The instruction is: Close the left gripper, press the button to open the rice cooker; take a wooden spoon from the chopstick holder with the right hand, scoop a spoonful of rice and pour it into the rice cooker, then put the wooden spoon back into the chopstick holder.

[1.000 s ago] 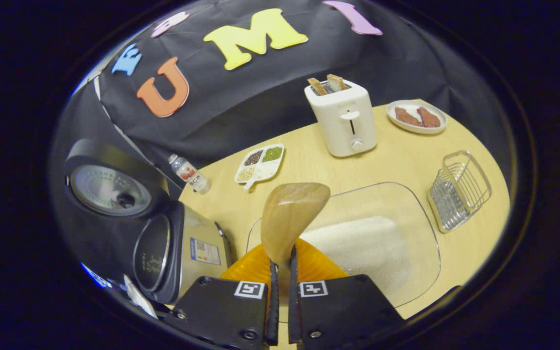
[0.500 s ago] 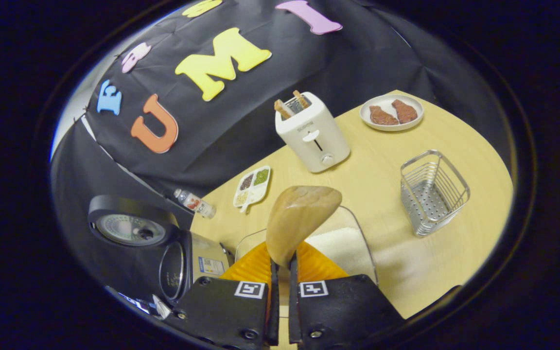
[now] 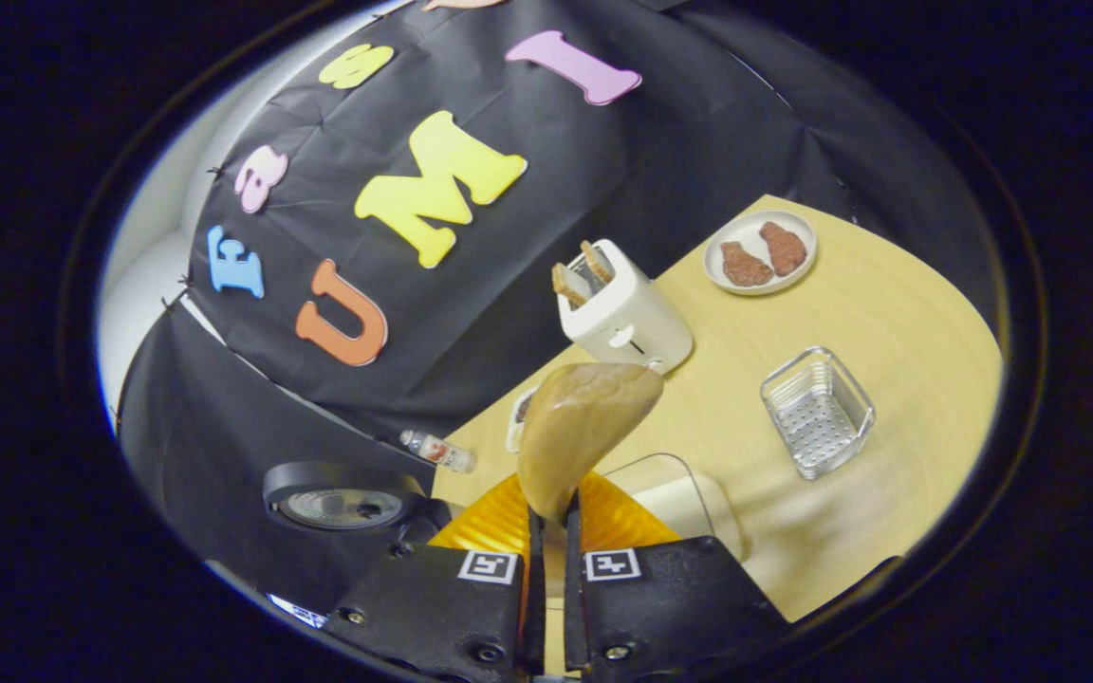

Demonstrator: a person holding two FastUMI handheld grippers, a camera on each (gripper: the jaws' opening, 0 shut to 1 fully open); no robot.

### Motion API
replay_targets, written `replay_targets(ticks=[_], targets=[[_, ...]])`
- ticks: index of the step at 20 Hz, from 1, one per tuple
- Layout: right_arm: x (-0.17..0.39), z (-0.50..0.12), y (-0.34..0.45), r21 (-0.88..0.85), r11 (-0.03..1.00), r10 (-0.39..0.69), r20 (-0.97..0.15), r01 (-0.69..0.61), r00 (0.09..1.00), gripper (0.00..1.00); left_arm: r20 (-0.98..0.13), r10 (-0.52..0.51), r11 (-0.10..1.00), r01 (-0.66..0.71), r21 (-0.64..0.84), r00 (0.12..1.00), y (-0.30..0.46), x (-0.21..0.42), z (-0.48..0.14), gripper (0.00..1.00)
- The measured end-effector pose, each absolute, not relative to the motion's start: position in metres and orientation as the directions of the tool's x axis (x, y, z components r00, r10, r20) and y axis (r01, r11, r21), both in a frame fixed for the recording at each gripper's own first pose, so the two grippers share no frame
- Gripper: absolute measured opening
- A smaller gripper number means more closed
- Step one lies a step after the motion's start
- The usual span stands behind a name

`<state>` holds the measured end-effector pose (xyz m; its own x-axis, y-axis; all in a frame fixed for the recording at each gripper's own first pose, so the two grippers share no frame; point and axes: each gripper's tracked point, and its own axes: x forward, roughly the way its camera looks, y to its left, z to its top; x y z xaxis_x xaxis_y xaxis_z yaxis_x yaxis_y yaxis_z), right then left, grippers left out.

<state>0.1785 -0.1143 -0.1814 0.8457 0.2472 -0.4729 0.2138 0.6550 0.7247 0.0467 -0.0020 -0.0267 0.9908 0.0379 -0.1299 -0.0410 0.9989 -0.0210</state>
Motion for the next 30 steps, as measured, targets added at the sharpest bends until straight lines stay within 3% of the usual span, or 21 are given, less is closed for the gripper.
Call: replay_targets(ticks=[5,11,19,22,24,30], targets=[[0.195,-0.123,-0.038,0.748,0.660,0.365,-0.401,0.071,0.840,0.13,-0.131,0.073,0.997,-0.073,0.005,0.989,0.021,0.030,-0.031,0.96],[0.213,-0.109,0.075,0.692,0.720,0.452,-0.414,-0.050,0.790,0.13,-0.144,0.180,0.983,-0.182,0.003,0.973,0.075,-0.003,-0.044,0.96],[0.225,-0.137,0.158,0.495,0.864,0.372,-0.503,-0.094,0.780,0.13,-0.156,0.279,0.958,-0.286,-0.022,0.947,0.132,-0.040,-0.055,0.96],[0.226,-0.145,0.179,0.424,0.897,0.354,-0.516,-0.126,0.781,0.13,-0.164,0.305,0.950,-0.311,-0.015,0.938,0.152,-0.047,-0.063,1.00],[0.226,-0.144,0.189,0.355,0.921,0.334,-0.513,-0.159,0.791,0.13,-0.165,0.319,0.945,-0.326,-0.018,0.933,0.162,-0.053,-0.064,0.95],[0.220,-0.133,0.205,0.151,0.957,0.290,-0.472,-0.248,0.832,0.13,-0.190,0.339,0.933,-0.356,-0.059,0.921,0.184,-0.061,-0.076,0.96]])
